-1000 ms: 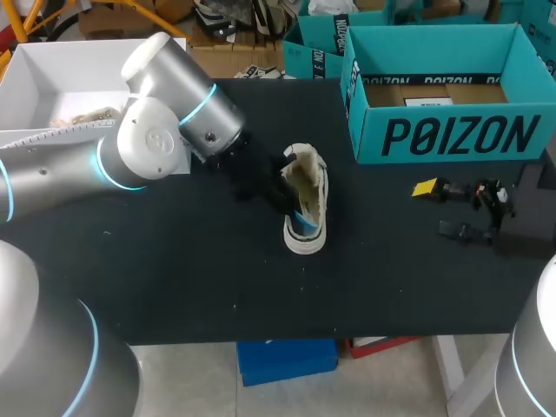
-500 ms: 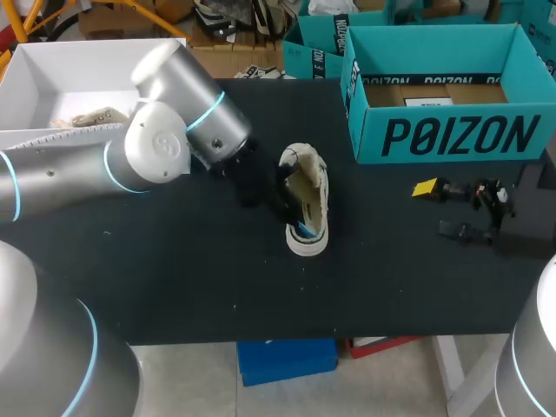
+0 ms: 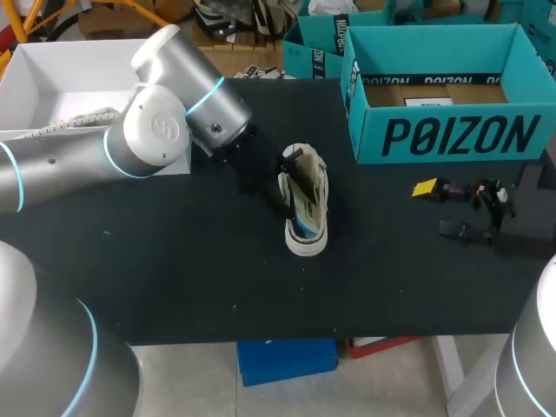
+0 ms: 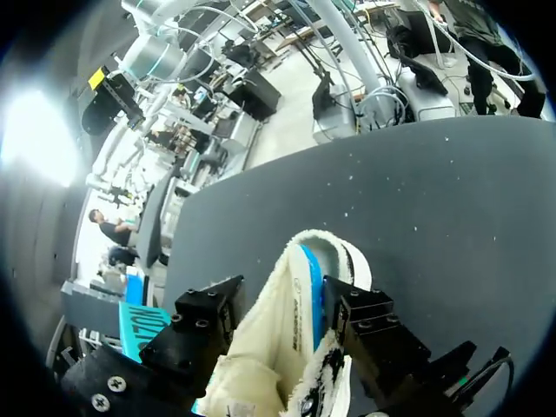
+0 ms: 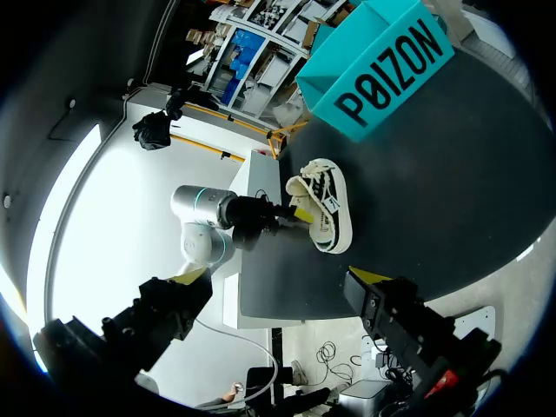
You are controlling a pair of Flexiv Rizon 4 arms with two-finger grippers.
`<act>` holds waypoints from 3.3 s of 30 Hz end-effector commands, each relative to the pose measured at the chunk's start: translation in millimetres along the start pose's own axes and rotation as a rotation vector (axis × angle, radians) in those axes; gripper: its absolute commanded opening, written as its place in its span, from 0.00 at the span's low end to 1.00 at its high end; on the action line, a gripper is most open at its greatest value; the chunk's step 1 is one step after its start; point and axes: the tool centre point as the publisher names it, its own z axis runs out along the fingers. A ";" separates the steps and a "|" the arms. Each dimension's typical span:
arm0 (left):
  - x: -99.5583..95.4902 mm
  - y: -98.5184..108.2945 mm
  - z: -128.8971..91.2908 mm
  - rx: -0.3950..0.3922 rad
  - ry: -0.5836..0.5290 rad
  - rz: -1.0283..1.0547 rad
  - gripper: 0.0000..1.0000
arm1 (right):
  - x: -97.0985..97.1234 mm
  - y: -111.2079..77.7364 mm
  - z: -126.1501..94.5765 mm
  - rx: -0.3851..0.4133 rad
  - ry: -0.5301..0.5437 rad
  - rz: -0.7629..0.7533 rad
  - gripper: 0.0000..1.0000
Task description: Take the shoe out of the shoebox, open the shoe tongue, remove and reinsert the insole, then place the shoe into the shoebox
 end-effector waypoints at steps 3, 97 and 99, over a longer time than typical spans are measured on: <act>-3.0 -14.6 -24.9 -0.020 0.011 0.023 0.96 | 0.3 0.1 0.0 0.000 0.000 0.001 1.00; -11.3 11.7 -49.1 -0.293 0.391 0.084 0.00 | 0.3 0.1 0.0 0.000 0.000 0.001 1.00; -12.9 13.6 -56.7 -0.305 0.363 0.072 0.00 | 0.3 0.1 0.0 0.000 0.000 0.001 1.00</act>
